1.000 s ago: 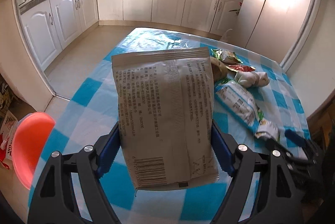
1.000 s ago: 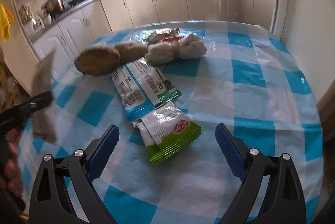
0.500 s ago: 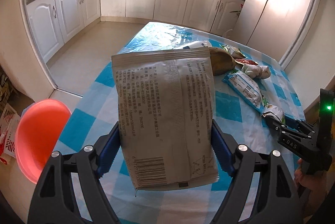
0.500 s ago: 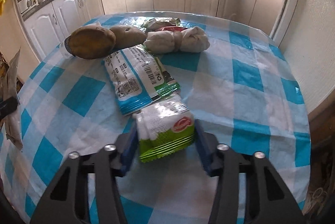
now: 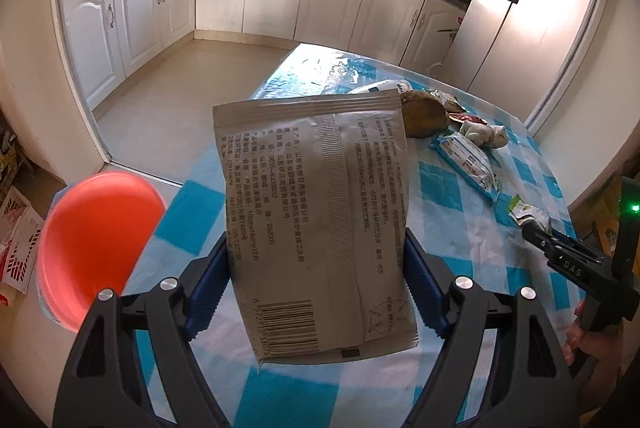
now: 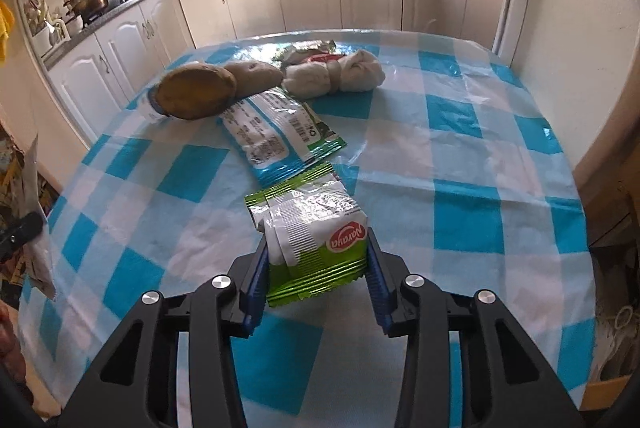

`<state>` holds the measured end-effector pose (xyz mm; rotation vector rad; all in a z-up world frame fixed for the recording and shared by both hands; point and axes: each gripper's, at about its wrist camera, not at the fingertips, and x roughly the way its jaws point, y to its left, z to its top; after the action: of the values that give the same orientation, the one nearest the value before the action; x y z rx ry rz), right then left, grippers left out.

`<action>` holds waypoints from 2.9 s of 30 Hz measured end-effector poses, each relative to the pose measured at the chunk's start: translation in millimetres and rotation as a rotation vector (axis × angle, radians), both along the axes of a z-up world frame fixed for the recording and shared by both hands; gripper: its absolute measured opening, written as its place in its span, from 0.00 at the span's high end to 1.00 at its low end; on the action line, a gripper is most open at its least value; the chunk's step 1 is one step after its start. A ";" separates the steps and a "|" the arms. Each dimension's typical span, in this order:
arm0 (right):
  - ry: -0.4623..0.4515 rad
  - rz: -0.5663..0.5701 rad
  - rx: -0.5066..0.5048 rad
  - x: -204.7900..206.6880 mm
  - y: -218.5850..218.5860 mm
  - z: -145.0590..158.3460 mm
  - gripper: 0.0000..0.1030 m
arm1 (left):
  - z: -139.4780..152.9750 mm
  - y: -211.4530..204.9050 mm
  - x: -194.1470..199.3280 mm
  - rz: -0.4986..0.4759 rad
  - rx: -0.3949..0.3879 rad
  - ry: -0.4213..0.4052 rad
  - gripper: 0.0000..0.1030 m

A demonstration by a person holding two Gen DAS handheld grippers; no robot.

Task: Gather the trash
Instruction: 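Carry paper bag and green packet to the bucket and release both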

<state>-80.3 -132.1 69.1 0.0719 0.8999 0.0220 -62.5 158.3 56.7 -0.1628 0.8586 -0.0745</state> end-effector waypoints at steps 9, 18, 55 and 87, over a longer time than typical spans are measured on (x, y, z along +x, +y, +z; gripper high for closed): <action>-0.058 0.022 0.011 -38.1 15.2 30.7 0.58 | 12.8 20.3 -37.9 0.029 0.007 -0.022 0.22; -0.060 0.080 0.072 -65.1 36.9 41.1 0.58 | 22.8 49.4 -74.6 0.096 0.009 -0.035 0.22; 0.057 0.685 0.129 3.3 340.2 42.3 0.58 | 23.2 252.9 -52.5 0.437 -0.031 -0.051 0.22; 0.171 0.729 0.017 32.3 419.9 -18.7 0.37 | -98.0 274.1 -9.1 0.439 0.004 0.223 0.14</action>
<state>-48.0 287.8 50.4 -0.2446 1.0565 0.7107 -71.6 432.4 -41.3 -0.3571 1.0274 0.3619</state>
